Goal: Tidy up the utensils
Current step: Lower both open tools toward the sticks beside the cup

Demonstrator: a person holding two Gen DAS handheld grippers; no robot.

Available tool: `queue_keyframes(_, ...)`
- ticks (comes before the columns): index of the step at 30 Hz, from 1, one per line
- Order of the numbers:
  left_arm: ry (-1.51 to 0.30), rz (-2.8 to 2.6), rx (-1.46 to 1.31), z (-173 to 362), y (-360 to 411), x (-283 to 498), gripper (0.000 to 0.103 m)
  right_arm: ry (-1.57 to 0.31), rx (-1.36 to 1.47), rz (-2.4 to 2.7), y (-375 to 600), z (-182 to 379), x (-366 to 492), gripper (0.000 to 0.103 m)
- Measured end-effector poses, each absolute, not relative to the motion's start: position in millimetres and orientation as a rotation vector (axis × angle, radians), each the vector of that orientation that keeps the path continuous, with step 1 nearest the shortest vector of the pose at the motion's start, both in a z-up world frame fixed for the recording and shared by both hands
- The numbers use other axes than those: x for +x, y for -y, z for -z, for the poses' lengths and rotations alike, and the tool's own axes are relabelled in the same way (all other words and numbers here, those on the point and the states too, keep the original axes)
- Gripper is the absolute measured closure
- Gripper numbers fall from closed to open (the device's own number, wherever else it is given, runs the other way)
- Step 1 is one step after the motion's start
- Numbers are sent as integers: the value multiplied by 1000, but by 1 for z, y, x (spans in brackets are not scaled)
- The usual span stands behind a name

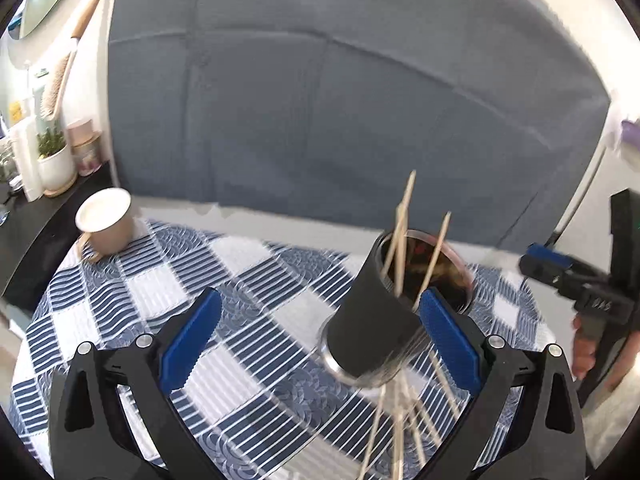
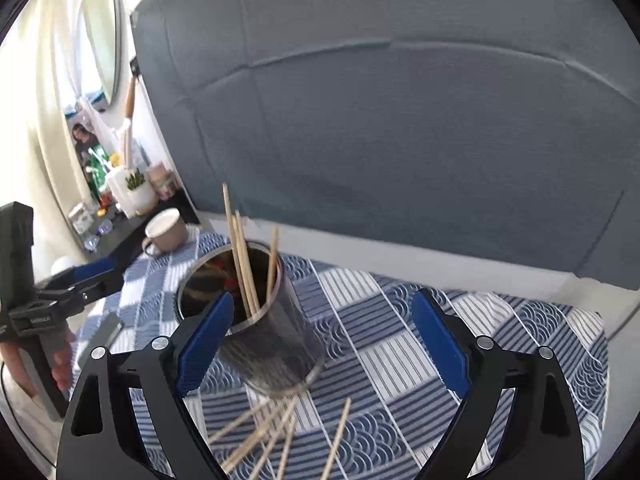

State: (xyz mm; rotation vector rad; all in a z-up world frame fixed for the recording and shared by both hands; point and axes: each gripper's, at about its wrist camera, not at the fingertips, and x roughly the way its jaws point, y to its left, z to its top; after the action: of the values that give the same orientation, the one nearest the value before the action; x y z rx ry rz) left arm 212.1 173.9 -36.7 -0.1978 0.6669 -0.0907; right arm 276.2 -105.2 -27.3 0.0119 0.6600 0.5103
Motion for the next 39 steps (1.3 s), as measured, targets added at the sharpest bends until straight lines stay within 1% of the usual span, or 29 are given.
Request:
queue_keyframes(7,-790,74,-197,69,-171,198,6,-756,-30,-500,109,59,266,17)
queue_keyframes(13,-918,111,-168,105,-151,189,6,-870,-52,-492,111,100,258,17)
queue_keyframes(17,-993,139,-196,127,-142,186,6,-954,-63,-480,112,128,252,17)
queue_keyframes(24,-1091,150,-189,159,-129,183,6,-1060,-116,-457,111,170,234,17)
queue_keyframes(32,-1192,159,-134,190,-108,182,6,-1127,-104,-432,117,190,226,17)
queue_keyframes(39,-1195,131,-54,197,-98,184,6,-1140,-127,-372,114,196,228,17)
